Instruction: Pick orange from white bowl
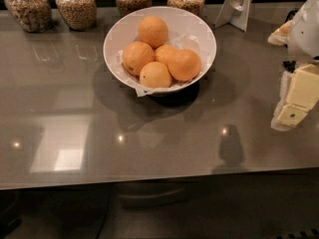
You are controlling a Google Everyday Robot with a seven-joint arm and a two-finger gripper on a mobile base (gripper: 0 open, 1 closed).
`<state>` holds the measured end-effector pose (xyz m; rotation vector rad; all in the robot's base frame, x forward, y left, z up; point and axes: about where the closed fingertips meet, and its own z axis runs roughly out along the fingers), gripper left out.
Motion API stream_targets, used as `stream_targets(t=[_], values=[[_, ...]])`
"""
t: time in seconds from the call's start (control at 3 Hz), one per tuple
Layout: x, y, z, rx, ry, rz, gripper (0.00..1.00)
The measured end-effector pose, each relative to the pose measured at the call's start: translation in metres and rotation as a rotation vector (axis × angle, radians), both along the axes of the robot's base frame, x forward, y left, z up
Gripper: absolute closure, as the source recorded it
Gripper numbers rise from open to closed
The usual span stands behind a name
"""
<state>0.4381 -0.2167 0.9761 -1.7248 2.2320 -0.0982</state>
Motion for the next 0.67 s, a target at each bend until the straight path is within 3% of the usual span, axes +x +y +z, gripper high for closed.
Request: stream_targets(t=[0.33, 0.67], values=[[0.000, 0.000, 0.000, 0.000, 0.000, 0.000, 0.00], [0.012, 0.011, 0.003, 0.024, -0.034, 0.018, 0.00]])
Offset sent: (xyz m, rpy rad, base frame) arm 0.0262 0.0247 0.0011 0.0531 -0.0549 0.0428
